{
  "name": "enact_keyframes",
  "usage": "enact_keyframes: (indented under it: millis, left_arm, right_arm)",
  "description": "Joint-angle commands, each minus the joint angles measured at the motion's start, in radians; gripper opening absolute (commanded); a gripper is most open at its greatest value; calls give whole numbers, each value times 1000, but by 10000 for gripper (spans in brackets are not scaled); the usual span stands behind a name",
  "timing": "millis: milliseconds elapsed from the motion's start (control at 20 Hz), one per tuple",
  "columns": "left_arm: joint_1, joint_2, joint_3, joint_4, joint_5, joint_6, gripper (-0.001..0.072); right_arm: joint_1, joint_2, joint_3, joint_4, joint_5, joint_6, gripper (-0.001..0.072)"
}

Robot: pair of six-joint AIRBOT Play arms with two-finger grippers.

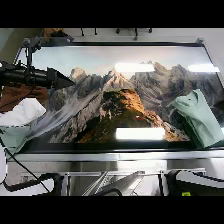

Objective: Fold the shirts.

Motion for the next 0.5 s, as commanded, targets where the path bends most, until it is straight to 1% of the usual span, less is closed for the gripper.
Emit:
enact_keyframes:
  millis: [0, 100, 250, 300, 350, 450]
  left_arm:
    - [-31, 95, -58, 10, 57, -2, 19]
    - [-79, 209, -198, 40, 101, 3, 19]
    - [-183, 416, -485, 198, 186, 1, 19]
    - [-214, 478, -574, 221, 218, -13, 19]
    - [-239, 533, -651, 224, 248, -31, 19]
    - [-272, 618, -763, 227, 284, -65, 19]
  right_arm:
    - [225, 60, -86, 43, -136, -105, 18]
    - [402, 136, -263, -13, -180, -135, 19]
    - [641, 282, -590, -21, -273, -134, 18]
    - [703, 328, -679, -21, -306, -134, 18]
    - [755, 369, -752, -21, -332, -130, 18]
    - [806, 415, -816, -19, -345, -118, 19]
